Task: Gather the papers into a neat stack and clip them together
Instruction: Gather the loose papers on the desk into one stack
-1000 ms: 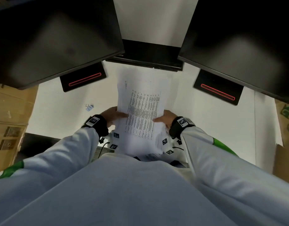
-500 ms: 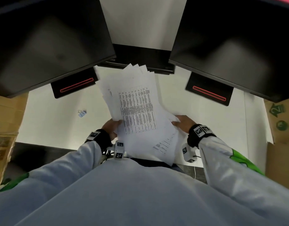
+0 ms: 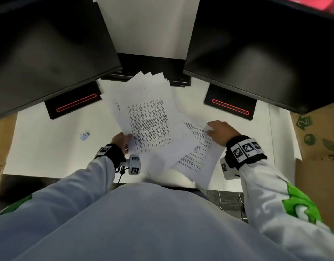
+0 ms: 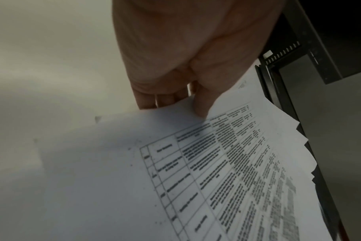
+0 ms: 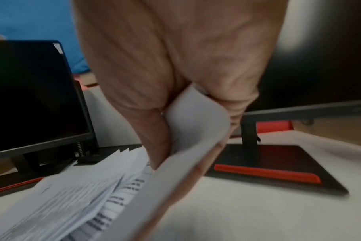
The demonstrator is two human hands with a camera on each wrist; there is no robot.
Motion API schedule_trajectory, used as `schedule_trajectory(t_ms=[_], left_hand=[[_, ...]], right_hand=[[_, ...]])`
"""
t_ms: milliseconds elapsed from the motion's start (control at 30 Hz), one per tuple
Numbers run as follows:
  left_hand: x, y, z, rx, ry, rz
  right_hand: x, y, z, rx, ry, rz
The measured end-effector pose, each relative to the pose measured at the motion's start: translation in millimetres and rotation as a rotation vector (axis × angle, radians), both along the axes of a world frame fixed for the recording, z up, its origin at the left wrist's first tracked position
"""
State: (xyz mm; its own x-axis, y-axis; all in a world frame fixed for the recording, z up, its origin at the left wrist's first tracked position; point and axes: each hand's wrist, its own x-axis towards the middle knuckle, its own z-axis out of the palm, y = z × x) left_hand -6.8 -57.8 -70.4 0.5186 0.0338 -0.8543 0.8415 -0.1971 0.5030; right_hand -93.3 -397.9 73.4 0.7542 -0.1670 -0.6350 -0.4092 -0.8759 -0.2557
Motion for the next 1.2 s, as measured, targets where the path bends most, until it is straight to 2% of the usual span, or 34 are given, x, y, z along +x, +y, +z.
schedule_trajectory(t_ms=[133,233,300,367,433,533,600,667,733,800,900,1033,1133,1200], left_hand=[[5,5,-1,0.054,-0.005,0.04],[6,11,-5,0.068,-0.011,0.037],[7,14,-11,0.074,-0.019,0.015],[3,11,-5,0.069,-0.052,-0.004],[-3,4,13,0.007,-0.08,0.014],[-9,-1,32,-0.156,-0.009,0.044],[-6,1,38,-0.263,0.031,0.055],[2,4,41,-0.31,0.046,0.037],[7,3,41,-0.315,0.059,0.011],[7,-4,43,-0.236,0.033,-0.015],[4,-18,31,-0.093,-0.097,-0.044],[5,-28,25,0.091,-0.287,-0.22],[12,-24,51,-0.112,-0.35,-0.302],[16,-14,75,-0.216,-0.357,-0.418]], right_hand=[[1,-15,46,-0.126,-0.095,-0.018],[-1,-29,106,-0.274,-0.299,-0.093],[-4,-37,144,-0.252,-0.482,-0.167],[-1,-40,158,-0.146,-0.653,-0.244],[12,-32,139,0.08,-0.709,-0.351],[34,-4,53,0.315,-0.543,-0.463],[40,20,-9,0.346,-0.391,-0.513],[35,46,-49,0.301,-0.238,-0.553],[27,65,-76,0.275,-0.174,-0.564],[18,81,-92,0.275,-0.133,-0.576],[11,95,-108,0.257,-0.076,-0.512],[14,85,-113,0.232,-0.034,-0.378],[21,56,-108,0.227,-0.158,-0.484],[26,41,-106,0.401,-0.185,-0.565]])
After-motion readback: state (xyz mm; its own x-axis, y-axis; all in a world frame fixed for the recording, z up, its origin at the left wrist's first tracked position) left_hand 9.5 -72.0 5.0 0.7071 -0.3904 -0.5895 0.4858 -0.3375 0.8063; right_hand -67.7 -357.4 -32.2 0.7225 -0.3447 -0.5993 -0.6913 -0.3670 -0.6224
